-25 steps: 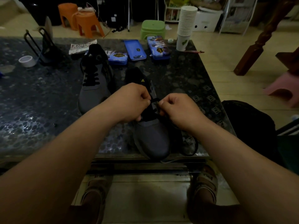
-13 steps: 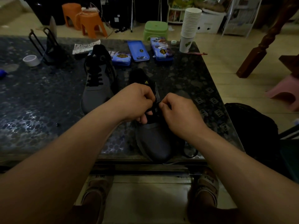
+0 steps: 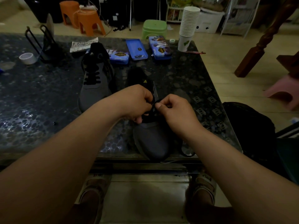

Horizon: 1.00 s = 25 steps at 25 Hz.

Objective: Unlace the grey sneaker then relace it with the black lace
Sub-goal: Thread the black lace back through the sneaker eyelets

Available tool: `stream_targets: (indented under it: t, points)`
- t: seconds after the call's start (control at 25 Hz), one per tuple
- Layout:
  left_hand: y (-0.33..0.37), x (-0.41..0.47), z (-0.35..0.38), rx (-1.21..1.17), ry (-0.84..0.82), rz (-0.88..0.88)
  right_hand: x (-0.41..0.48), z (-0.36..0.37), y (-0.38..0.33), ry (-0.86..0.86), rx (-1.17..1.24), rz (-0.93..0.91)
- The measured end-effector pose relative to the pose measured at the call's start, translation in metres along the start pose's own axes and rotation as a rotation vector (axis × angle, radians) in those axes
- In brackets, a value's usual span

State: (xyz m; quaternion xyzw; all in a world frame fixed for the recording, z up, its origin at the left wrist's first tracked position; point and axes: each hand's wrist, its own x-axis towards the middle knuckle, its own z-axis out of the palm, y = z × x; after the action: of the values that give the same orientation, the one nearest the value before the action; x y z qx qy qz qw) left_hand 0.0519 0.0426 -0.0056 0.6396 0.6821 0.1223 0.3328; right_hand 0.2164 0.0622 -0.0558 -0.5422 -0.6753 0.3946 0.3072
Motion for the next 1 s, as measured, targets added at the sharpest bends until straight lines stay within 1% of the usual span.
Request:
stream_targets:
  t: [0.2,0.36,0.52,0.64,0.72,0.8,0.88,0.96,1.0]
  points:
    - [0.003,-0.002,0.002,0.038,0.054,0.027,0.001,-0.004,-0.003,-0.086,0.195,0.13]
    - [-0.001,-0.004,0.005,-0.028,0.092,0.031,0.001,-0.014,-0.007,-0.174,0.228,0.162]
    - [-0.002,-0.009,0.009,-0.114,0.13,0.02,0.003,-0.014,-0.003,-0.218,0.143,0.119]
    - [0.005,-0.015,0.007,-0.311,0.127,0.022,0.001,-0.012,0.0,-0.217,0.098,0.099]
    - [0.006,-0.018,0.008,-0.37,0.161,0.038,-0.001,-0.009,-0.001,-0.184,0.015,0.087]
    - [0.004,-0.019,0.006,-0.342,0.26,0.064,-0.003,-0.007,-0.002,-0.163,-0.043,0.086]
    - [0.002,-0.019,-0.003,-0.377,0.43,0.086,-0.006,-0.006,-0.002,-0.155,-0.069,0.088]
    - [-0.001,-0.019,-0.021,-0.584,0.623,0.08,-0.008,-0.006,-0.001,-0.154,-0.091,0.086]
    - [-0.002,-0.02,-0.03,-0.727,0.677,0.064,-0.009,-0.007,-0.002,-0.162,-0.098,0.086]
